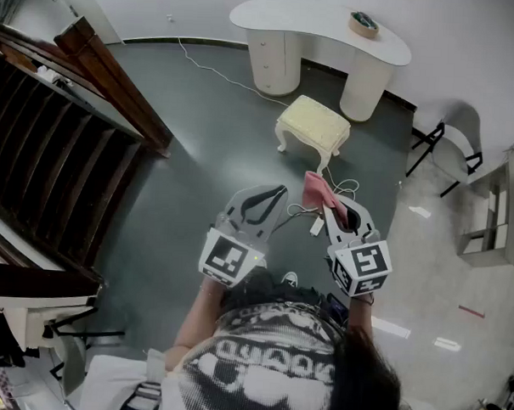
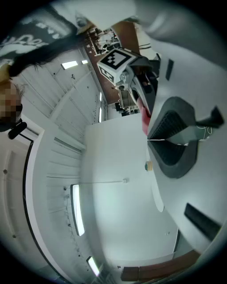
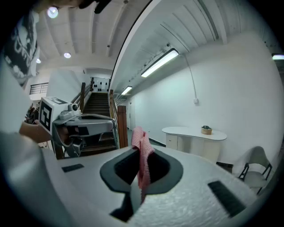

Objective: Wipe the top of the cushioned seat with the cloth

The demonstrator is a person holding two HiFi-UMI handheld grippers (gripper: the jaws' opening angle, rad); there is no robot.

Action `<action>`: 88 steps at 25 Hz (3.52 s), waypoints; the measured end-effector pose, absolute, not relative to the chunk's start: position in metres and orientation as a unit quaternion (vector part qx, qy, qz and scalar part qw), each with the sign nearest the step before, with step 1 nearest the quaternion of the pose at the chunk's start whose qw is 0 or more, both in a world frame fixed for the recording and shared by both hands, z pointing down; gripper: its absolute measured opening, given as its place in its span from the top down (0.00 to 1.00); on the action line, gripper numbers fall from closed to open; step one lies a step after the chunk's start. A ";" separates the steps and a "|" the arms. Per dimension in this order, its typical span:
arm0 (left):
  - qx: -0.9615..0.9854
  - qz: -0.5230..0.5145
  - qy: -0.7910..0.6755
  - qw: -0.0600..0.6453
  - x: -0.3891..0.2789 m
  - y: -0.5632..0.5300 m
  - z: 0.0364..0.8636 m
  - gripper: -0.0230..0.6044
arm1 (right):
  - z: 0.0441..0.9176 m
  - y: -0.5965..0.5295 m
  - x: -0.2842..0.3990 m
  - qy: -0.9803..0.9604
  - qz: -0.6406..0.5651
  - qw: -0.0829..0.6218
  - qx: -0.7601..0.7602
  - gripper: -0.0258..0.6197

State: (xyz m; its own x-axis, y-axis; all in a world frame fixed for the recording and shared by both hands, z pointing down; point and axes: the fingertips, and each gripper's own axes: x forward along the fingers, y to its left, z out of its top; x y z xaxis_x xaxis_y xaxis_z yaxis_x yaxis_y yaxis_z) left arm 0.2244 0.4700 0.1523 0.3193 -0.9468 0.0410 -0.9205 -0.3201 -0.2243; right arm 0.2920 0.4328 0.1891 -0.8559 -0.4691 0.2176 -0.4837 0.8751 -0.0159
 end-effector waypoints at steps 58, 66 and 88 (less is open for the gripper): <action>-0.861 -0.120 0.492 0.049 -0.111 0.247 0.199 0.95 | 0.246 0.220 -0.029 -0.919 0.127 0.146 0.343 0.94; -0.883 -0.124 0.449 0.052 -0.089 0.221 0.208 0.95 | 0.257 0.191 -0.024 -0.910 0.139 0.146 0.363 0.94; -0.892 -0.211 0.378 0.126 -0.051 0.028 0.230 0.95 | 0.302 -0.013 0.025 -0.884 0.174 0.128 0.415 0.94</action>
State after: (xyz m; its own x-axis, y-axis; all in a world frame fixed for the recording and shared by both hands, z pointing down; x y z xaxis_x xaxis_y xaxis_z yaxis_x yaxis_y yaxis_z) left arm -0.0513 0.0281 0.2300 0.6246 -0.7285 0.2815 -0.6221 -0.6820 -0.3845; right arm 0.0250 -0.0127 0.3020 -0.6234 -0.6889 0.3699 -0.7777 0.5955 -0.2015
